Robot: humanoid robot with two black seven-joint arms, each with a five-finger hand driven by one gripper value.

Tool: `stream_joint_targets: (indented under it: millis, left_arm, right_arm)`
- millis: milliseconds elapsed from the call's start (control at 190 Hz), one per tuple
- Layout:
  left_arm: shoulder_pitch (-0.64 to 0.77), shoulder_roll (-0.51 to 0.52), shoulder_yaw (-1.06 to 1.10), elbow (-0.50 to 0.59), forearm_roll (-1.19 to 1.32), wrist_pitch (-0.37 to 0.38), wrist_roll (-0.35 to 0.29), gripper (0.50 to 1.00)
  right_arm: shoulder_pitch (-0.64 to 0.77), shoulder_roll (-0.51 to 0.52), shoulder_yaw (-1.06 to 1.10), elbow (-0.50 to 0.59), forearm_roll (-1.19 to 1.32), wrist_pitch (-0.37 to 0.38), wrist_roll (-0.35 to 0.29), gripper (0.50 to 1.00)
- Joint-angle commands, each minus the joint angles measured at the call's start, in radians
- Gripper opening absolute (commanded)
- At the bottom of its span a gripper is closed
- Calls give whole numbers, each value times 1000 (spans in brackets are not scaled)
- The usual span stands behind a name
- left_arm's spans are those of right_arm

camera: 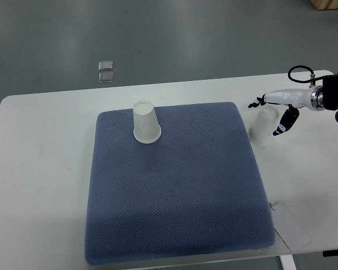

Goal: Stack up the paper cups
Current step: 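Move the right hand down over the white cup beside the pad, then close the right hand fingers around the white cup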

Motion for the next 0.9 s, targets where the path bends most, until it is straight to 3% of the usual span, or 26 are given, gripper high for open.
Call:
stream_joint_targets:
  millis: [0, 336, 893]
  left_arm:
    - [0, 0, 0, 0, 0, 0, 0, 1000]
    - [0, 0, 0, 0, 0, 0, 0, 1000]
    - [0, 0, 0, 0, 0, 0, 0, 1000]
  right_arm:
    - [-4, 10, -7, -15, -1, -12, 0, 899]
    - [-13, 54, -24, -60, -29, -61, 0, 864]
    - [-13, 77, -30, -111, -60, -70, 1, 799]
